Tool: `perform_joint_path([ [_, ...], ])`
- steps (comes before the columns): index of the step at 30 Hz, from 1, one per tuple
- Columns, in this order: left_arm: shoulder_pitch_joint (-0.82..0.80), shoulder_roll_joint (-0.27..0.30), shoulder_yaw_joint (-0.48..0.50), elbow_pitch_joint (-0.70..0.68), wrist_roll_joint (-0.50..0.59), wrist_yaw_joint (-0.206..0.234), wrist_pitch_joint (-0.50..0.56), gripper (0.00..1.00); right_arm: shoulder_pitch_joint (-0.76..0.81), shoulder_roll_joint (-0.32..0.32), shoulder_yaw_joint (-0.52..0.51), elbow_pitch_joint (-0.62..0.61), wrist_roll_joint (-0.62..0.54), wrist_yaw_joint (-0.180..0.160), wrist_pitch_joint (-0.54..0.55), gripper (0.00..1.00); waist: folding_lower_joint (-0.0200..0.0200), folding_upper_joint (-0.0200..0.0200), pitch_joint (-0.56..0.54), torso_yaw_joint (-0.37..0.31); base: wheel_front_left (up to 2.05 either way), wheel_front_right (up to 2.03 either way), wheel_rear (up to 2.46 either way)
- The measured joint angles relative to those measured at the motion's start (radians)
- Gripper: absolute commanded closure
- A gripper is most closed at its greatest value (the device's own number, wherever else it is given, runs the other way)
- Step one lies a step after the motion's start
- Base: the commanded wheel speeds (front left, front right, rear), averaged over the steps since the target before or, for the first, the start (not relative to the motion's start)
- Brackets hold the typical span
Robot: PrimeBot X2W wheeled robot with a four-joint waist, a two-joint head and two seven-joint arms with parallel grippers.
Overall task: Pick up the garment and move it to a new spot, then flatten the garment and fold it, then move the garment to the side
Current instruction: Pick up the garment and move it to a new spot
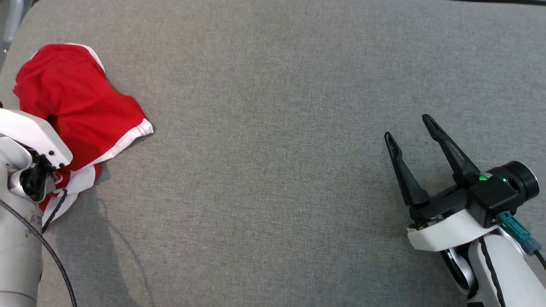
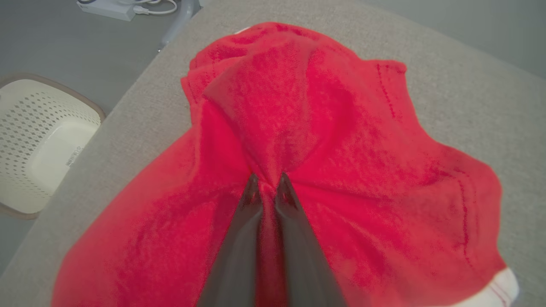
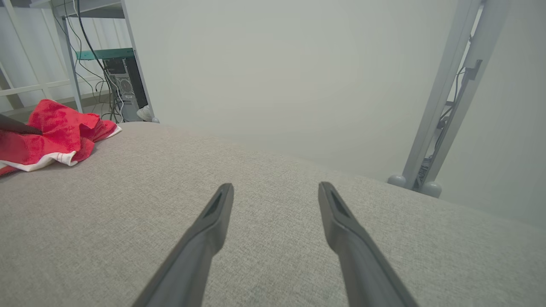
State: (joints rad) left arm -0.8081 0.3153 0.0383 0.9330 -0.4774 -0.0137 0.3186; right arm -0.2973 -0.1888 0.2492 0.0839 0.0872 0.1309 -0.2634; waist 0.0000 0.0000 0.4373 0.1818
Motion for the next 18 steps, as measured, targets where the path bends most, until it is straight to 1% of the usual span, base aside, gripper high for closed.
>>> perform_joint_path([
  [3,0.002,-0.002,0.004,-0.017,-0.002,-0.004,-0.058,1.0,0.001,0.007,-0.005,0.003,0.003,0.0,0.0,0.0,0.0,0.0,-0.025,-0.001,0.0,0.0,0.0],
  [4,0.009,-0.009,0.012,-0.044,-0.011,-0.019,-0.113,1.0,0.009,0.012,-0.014,0.007,0.01,0.0,0.0,0.0,0.0001,0.0,-0.058,-0.002,0.0,0.0,0.0],
  [8,0.03,-0.012,0.025,-0.107,-0.018,-0.024,-0.204,1.0,0.023,0.023,-0.025,0.012,0.011,0.0,0.0,0.0,0.0,0.0,-0.109,-0.006,0.0,0.0,0.0],
  [9,0.044,-0.021,0.028,-0.155,-0.024,-0.035,-0.248,1.0,0.032,0.024,-0.035,0.011,0.017,0.0,0.0,0.0,0.0,0.0,-0.136,-0.008,0.0,0.0,0.0],
  [10,0.053,-0.028,0.031,-0.177,-0.03,-0.039,-0.267,1.0,0.04,0.025,-0.039,0.013,0.018,0.0,0.0,0.0,0.0,0.0,-0.149,-0.01,0.0,0.0,0.0],
  [14,0.112,-0.072,0.019,-0.278,-0.035,-0.047,-0.307,1.0,0.054,0.029,-0.057,0.014,0.02,0.0,0.0,0.0,0.0,0.0001,-0.2,-0.02,0.0,0.0,0.0],
  [18,0.179,-0.114,-0.013,-0.385,-0.035,-0.049,-0.307,1.0,0.068,0.037,-0.078,0.01,0.02,0.0,0.0,0.0,0.0,0.0,-0.241,-0.042,0.0,0.0,0.0],
])
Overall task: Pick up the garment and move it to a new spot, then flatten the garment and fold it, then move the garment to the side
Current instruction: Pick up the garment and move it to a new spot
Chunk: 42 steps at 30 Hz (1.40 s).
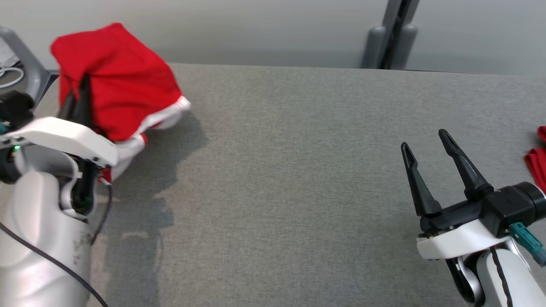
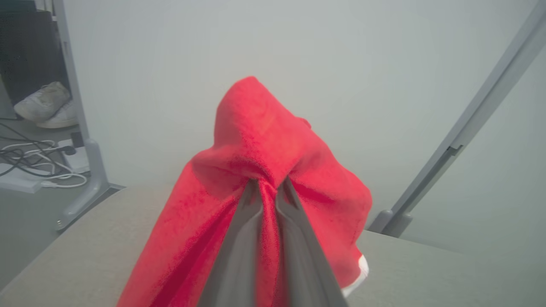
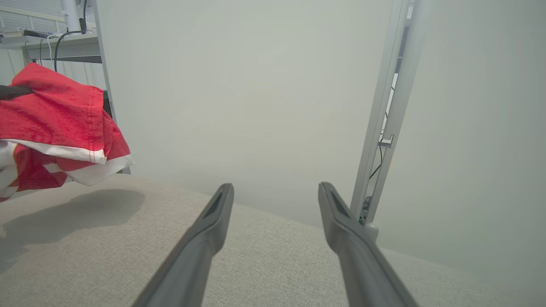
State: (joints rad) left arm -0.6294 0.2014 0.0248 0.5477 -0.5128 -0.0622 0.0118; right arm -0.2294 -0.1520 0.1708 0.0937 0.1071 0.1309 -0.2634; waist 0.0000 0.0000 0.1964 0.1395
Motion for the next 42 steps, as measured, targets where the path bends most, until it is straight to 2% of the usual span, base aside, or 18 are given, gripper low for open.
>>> perform_joint_path([
  [7,0.104,-0.075,-0.095,-0.177,0.018,0.003,0.07,1.0,0.02,0.003,-0.032,-0.014,0.001,0.0,0.0,0.0,0.0,0.0,-0.031,-0.074,0.0,0.0,0.0],
  [14,0.173,-0.127,-0.209,-0.251,0.039,0.011,0.084,1.0,0.035,0.006,-0.053,-0.026,0.0,0.0,0.0,0.0,0.0,0.0,-0.033,-0.168,0.0,0.0,0.0],
  [22,0.192,-0.151,-0.323,-0.204,0.035,0.047,0.057,1.0,0.035,0.02,-0.062,-0.032,0.001,0.0,0.0,0.0,0.0,0.0,-0.015,-0.273,0.0,0.0,0.0],
  [30,0.162,-0.152,-0.436,-0.045,0.009,0.09,-0.026,1.0,0.032,0.044,-0.037,-0.021,0.001,0.0,0.0,0.0,0.0,0.0,0.016,-0.373,0.0,0.0,0.0],
  [31,0.153,-0.153,-0.462,-0.015,0.006,0.099,-0.044,0.7,0.031,0.047,-0.042,-0.021,0.001,0.0,0.0,0.0,0.0,0.0,0.022,-0.39,0.0,0.0,0.0],
  [32,0.148,-0.153,-0.467,-0.003,-0.005,0.099,-0.049,0.0,0.031,0.049,-0.045,-0.021,0.001,0.0,0.0,0.0,0.0,0.0,0.025,-0.395,0.0,0.0,0.0],
  [36,0.137,-0.154,-0.482,0.038,-0.022,0.102,-0.083,0.0,0.032,0.054,-0.059,-0.021,0.0,0.0,0.0,0.0,0.0,0.0,0.024,-0.393,0.0,0.0,0.0],
  [42,0.123,-0.151,-0.477,0.05,-0.018,0.107,-0.148,0.0,0.035,0.055,-0.061,-0.022,-0.002,0.0,0.0,0.0,0.0,0.0,0.005,-0.351,0.0,0.0,0.0],
])
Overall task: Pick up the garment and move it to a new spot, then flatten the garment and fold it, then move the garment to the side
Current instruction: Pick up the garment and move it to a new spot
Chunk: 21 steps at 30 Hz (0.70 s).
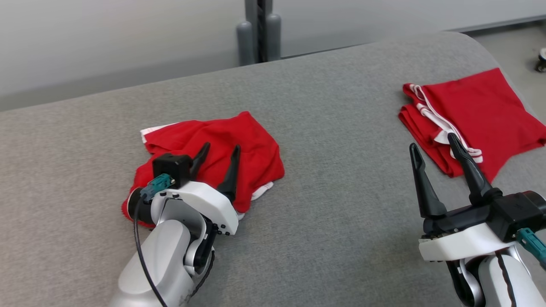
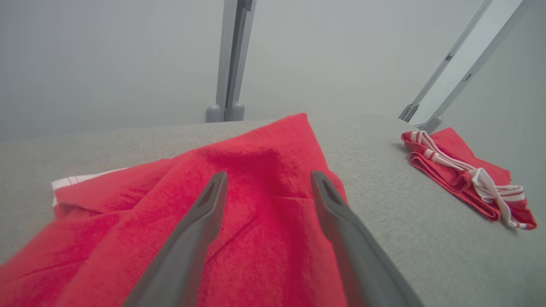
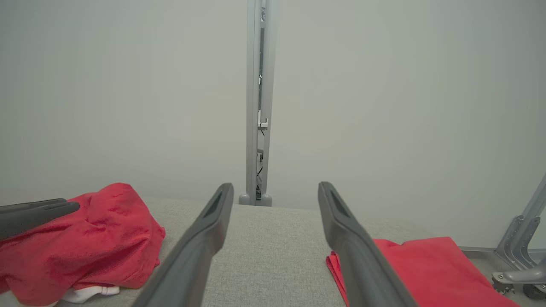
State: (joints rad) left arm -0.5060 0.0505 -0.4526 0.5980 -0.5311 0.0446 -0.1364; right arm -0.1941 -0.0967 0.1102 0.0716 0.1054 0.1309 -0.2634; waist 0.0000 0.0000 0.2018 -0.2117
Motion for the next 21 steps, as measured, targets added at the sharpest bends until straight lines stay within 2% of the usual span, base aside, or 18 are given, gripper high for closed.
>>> perform_joint_path([
  [4,0.002,0.008,0.022,-0.025,-0.009,0.007,-0.041,0.0,0.004,-0.009,-0.006,-0.002,0.0,0.0,0.0,0.0,0.0,0.0,-0.024,0.037,0.0,0.0,0.0],
  [7,0.015,0.035,0.042,-0.061,-0.013,0.018,-0.07,0.0,0.02,-0.018,-0.007,-0.002,0.0,0.0,0.0,0.0,0.0,0.0001,-0.048,0.066,0.0,0.0,0.0],
  [14,0.147,0.082,0.094,-0.147,-0.023,0.046,-0.111,0.0,0.054,-0.036,-0.004,-0.008,0.005,0.0,0.0,0.0,0.0,0.0,-0.101,0.139,0.0,0.0,0.0],
  [18,0.237,0.126,0.108,-0.18,0.041,0.098,-0.121,0.0,0.078,-0.041,0.002,-0.011,0.009,0.0,0.0,0.0,0.0,0.0,-0.126,0.18,0.0,0.0,0.0],
  [21,0.305,0.124,0.122,-0.216,0.066,0.106,-0.124,0.0,0.092,-0.042,0.004,-0.01,0.011,0.0,0.0,0.0,0.0,0.0001,-0.143,0.204,0.0,0.0,0.0],
])
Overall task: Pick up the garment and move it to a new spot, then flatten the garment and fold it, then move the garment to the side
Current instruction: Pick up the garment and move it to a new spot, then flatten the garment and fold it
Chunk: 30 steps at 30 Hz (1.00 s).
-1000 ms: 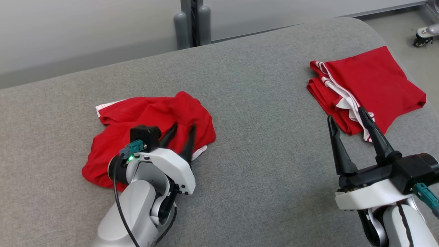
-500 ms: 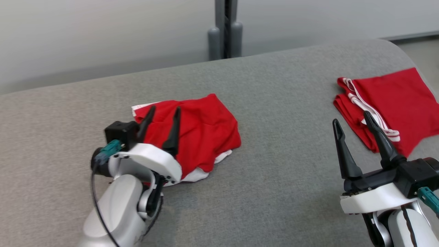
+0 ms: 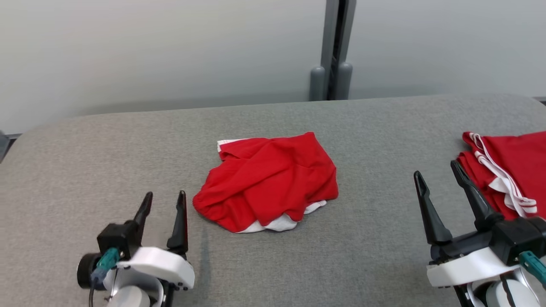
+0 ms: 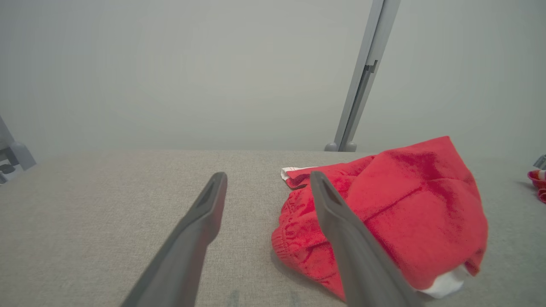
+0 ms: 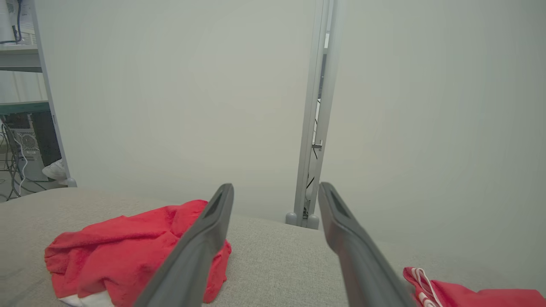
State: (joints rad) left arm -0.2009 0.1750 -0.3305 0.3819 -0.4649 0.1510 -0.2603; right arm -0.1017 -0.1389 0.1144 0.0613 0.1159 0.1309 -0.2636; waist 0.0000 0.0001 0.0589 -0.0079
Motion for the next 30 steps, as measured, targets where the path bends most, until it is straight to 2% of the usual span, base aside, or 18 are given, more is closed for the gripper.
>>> perform_joint_path([
  [4,0.077,-0.03,0.053,-0.085,0.015,-0.017,-0.002,0.0,0.023,0.0,0.001,0.002,0.001,0.0,0.0,0.0,0.0,0.0,-0.016,0.029,0.0,0.0,0.0],
  [7,0.134,-0.058,0.077,-0.14,0.054,-0.046,-0.002,0.0,0.036,0.002,0.001,0.002,0.001,0.0,0.0,0.0,0.0,0.0,-0.024,0.047,0.0,0.0,0.0],
  [10,0.187,-0.095,0.106,-0.177,0.084,-0.053,-0.001,0.0,0.047,0.006,0.004,0.006,0.002,0.0,0.0,0.0,0.0,0.0,-0.031,0.059,0.0,0.0,0.0],
  [15,0.226,-0.12,0.135,-0.205,0.122,-0.071,-0.001,0.0,0.05,0.009,0.022,0.012,0.007,0.0,0.0,0.0,0.0,0.0,-0.036,0.08,0.0,0.0,0.0],
  [22,0.237,-0.124,0.15,-0.238,0.145,-0.099,-0.001,0.0,0.049,0.01,0.028,0.016,0.009,0.0,0.0,0.0,0.0,-0.0001,-0.034,0.093,0.0,0.0,0.0],
  [30,0.237,-0.125,0.131,-0.258,0.128,-0.091,-0.001,0.0,0.049,0.01,0.031,0.02,0.011,0.0,0.0,0.0,0.0,0.0,-0.028,0.097,0.0,0.0,0.0],
])
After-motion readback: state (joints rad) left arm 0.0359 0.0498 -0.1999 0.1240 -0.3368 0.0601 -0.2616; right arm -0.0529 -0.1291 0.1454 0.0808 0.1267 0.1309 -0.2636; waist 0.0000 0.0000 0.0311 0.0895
